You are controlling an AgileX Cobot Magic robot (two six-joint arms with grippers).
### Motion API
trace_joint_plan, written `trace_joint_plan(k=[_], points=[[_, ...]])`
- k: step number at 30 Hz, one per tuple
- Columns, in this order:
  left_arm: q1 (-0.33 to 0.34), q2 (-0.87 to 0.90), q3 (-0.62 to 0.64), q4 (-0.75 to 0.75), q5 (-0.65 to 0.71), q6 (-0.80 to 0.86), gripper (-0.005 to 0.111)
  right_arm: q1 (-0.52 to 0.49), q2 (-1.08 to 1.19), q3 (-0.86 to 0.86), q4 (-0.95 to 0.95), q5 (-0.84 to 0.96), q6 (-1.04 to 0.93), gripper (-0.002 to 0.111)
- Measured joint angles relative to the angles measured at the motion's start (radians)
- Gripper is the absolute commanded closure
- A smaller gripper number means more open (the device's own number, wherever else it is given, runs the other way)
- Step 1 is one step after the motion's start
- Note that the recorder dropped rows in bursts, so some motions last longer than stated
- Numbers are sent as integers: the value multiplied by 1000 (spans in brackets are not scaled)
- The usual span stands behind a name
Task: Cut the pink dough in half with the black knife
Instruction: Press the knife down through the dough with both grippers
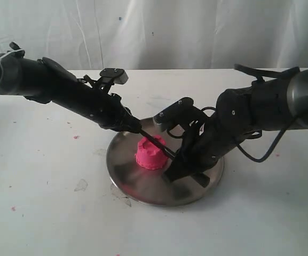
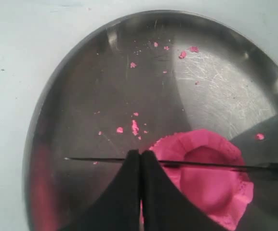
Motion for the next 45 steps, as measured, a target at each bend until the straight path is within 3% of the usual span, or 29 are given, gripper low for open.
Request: trace_joint_plan(k=[45], points=[[0,46,-8,0,-43,-4,107,0,23,-25,2,27,8,103]])
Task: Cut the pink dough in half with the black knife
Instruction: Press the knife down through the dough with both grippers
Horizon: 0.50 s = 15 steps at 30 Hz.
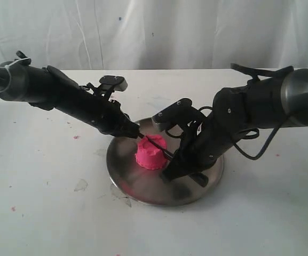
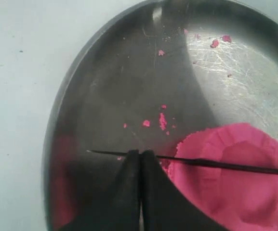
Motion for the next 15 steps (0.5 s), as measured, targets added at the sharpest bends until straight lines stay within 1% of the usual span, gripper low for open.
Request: trace_joint_plan(k=[4,8,15], points=[[0,-24,2,19,-5,0,107,0,2,0,0,6,0,103],[0,-73,2,21,-47,0,107,0,2,0,0,8,0,103],[-2,-32,2,17,-53,0,107,0,2,0,0,9,0,103]])
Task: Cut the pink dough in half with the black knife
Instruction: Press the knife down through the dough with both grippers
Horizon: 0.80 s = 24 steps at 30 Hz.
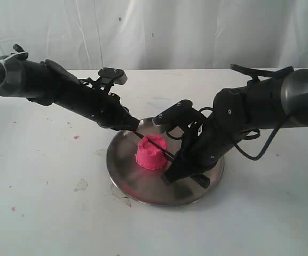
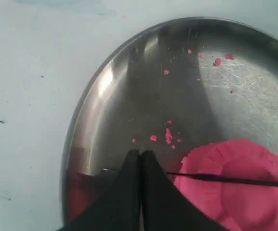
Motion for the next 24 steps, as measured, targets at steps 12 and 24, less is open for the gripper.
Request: trace_joint_plan(k=[12,24], points=[[0,35,0,-25,0,0,107,0,0,0,0,3,0,103],[0,44,0,-74,4,35,107,0,-17,2,-2,19,0,103]])
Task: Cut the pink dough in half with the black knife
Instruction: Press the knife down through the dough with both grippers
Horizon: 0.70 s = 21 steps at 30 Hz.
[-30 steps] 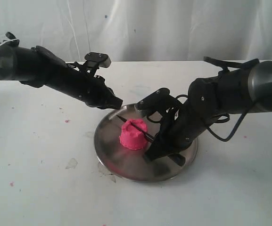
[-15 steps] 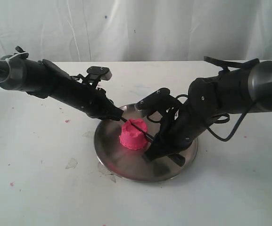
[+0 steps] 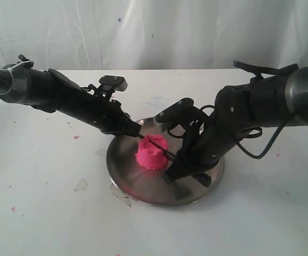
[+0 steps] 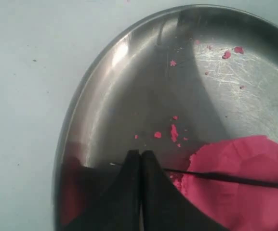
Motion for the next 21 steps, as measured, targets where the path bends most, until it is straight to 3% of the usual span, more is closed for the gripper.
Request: trace_joint_plan(k=[21], points=[[0,11,0,-18,9,6,107,0,23,0,0,-2,4,103]])
